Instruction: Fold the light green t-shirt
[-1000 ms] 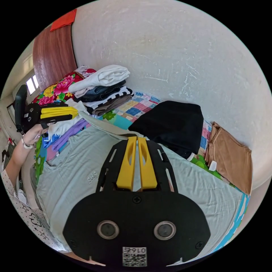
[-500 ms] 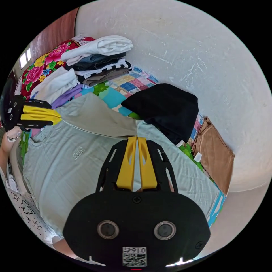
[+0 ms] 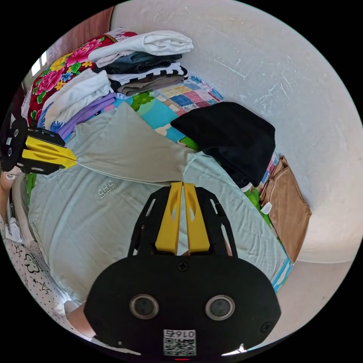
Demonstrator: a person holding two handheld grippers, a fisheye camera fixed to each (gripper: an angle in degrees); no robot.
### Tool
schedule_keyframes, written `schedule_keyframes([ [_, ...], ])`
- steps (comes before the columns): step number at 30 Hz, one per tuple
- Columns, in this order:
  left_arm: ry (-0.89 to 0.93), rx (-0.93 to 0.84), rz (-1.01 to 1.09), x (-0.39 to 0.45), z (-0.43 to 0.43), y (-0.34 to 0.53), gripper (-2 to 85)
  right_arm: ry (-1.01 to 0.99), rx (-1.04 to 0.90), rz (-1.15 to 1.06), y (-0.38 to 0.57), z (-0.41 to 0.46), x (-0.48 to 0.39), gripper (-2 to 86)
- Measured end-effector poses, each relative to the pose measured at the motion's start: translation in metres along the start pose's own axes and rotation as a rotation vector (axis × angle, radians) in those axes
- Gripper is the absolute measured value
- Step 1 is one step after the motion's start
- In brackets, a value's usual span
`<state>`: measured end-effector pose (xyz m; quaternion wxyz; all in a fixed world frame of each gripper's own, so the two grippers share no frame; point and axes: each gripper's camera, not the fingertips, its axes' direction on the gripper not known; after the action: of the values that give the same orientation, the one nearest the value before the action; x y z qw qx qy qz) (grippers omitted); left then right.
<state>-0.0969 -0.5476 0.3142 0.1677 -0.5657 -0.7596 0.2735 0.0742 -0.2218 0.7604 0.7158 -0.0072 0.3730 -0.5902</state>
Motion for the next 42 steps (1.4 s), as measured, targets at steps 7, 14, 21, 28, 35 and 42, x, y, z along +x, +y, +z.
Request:
schedule_keyframes([
  [7,-0.011,0.004,-0.021,-0.004,0.031,-0.007,-1.0,-0.004,-0.002,-0.016,-0.003,-0.003,-0.006,0.0],
  [14,0.107,0.044,-0.06,-0.009,0.056,-0.014,-0.9,0.005,0.024,0.036,-0.002,-0.007,-0.001,0.0],
  [21,0.111,0.035,-0.074,-0.006,0.084,-0.018,-0.9,-0.005,-0.005,0.026,-0.003,0.002,-0.005,0.0],
  [28,0.135,0.044,-0.045,0.012,0.1,-0.023,-0.9,-0.001,0.02,0.05,0.002,-0.003,-0.006,0.0],
  [35,-0.066,0.077,-0.165,-0.019,0.086,-0.027,-0.5,0.019,-0.039,0.051,0.004,0.015,-0.008,0.0],
  [42,-0.332,-0.126,-0.345,-0.084,0.127,-0.075,-0.3,0.013,-0.043,0.047,0.005,0.022,-0.012,0.0],
])
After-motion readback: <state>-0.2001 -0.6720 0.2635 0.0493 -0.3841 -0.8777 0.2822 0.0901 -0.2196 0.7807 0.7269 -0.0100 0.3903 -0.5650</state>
